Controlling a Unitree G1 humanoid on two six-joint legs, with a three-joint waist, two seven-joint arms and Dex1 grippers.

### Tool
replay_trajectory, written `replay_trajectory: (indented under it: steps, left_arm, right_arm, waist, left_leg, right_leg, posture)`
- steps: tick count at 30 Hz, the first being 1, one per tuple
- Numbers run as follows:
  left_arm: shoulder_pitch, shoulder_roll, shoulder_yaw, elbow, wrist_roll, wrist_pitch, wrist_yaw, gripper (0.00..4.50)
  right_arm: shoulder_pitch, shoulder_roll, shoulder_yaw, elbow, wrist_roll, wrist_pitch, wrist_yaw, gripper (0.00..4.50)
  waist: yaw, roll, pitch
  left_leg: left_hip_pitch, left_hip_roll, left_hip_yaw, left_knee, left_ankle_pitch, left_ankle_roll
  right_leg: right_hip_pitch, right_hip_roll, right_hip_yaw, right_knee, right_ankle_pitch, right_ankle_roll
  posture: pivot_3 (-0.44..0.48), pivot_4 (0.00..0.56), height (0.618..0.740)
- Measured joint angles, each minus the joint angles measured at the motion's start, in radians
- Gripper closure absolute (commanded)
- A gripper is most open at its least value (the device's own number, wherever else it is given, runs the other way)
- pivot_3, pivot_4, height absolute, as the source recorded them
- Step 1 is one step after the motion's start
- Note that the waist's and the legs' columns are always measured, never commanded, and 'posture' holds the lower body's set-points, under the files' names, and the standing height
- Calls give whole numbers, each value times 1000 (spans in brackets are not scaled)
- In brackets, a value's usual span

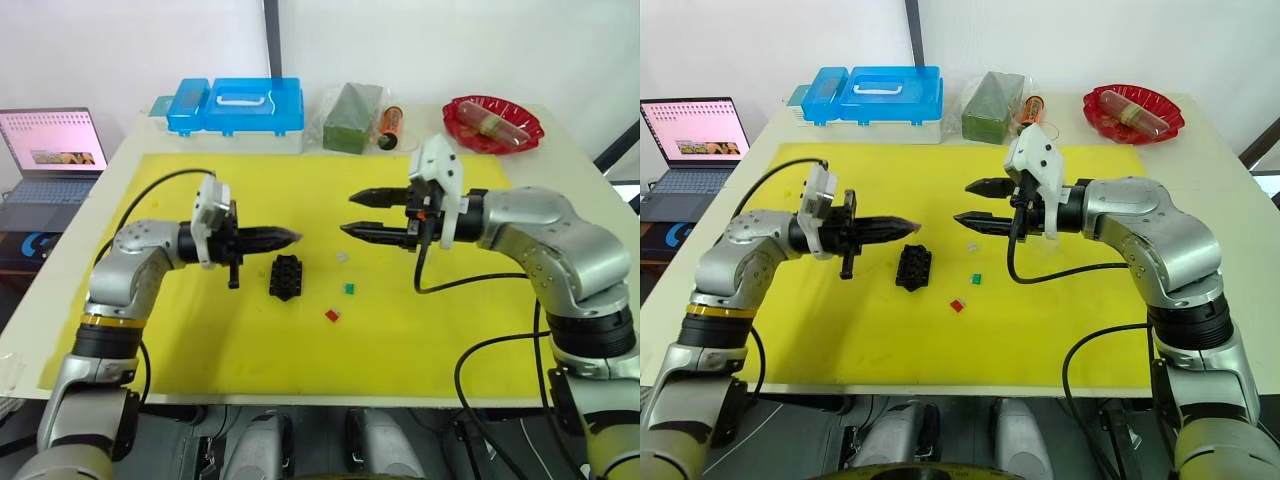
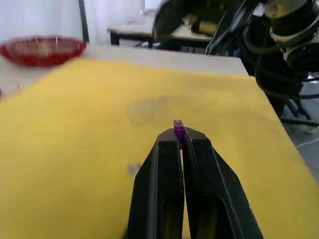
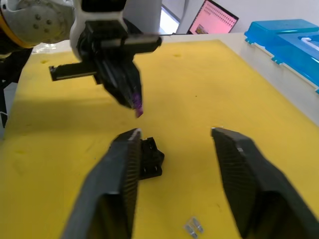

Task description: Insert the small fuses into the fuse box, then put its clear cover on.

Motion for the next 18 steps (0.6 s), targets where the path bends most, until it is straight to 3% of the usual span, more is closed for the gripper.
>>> replay_trajectory:
  steps: [6, 10, 18]
  left_arm:
    - [-20, -26, -12, 20, 48, -125, -5, 4500]
    - [-29, -43, -13, 30, 57, -151, -5, 4500]
    - [-47, -46, -14, 30, 61, -162, -6, 4500]
  right_arm:
    - [13, 15, 22, -7, -19, -30, -13, 2395]
    - [13, 21, 32, -6, -28, -42, -14, 3619]
    - [12, 21, 36, -6, -44, -55, -14, 3619]
  waist:
    - [0, 0, 0]
    - [2, -2, 1]
    - [0, -2, 2]
  left_leg:
    - [0, 2, 0, 8, -4, 6]
    - [0, 2, -1, 9, -4, 7]
    - [0, 2, -1, 10, -4, 7]
  right_leg:
    - [3, 4, -1, 1, 0, 2]
    - [4, 5, -1, 1, 0, 2]
    - [5, 6, -1, 1, 0, 5]
  posture:
    - [0, 150, 740]
    - [0, 150, 740]
    - [0, 150, 740]
